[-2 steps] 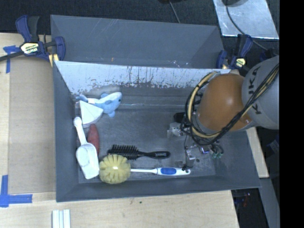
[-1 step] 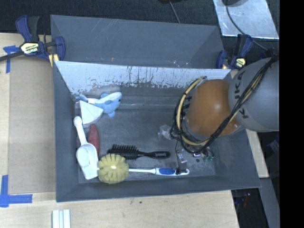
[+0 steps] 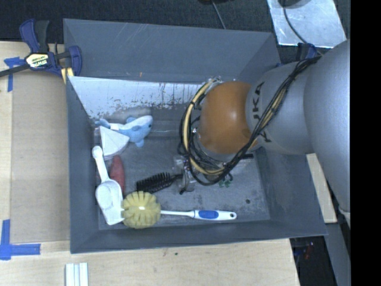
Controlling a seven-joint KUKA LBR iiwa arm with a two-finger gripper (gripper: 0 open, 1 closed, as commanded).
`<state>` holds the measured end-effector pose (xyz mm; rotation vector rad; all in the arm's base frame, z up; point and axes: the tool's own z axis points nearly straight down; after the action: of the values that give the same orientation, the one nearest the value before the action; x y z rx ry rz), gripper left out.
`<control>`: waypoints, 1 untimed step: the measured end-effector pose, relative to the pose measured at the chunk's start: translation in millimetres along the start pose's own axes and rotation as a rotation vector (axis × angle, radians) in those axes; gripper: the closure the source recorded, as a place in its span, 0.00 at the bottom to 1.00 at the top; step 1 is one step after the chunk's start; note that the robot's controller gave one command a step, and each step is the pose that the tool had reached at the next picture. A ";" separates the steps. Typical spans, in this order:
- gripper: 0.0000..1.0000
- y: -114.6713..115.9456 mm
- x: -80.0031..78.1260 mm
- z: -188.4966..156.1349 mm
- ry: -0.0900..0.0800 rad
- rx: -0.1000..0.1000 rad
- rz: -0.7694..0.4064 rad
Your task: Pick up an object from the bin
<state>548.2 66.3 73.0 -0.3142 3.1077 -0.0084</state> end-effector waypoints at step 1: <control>1.00 0.0 0.0 0.0 0.000 0.000 -0.001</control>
Offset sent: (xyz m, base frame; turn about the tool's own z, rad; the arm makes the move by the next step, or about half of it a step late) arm -0.0041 0.0008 0.1344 0.0186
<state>548.2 66.3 73.0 -0.3157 3.1075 -0.0086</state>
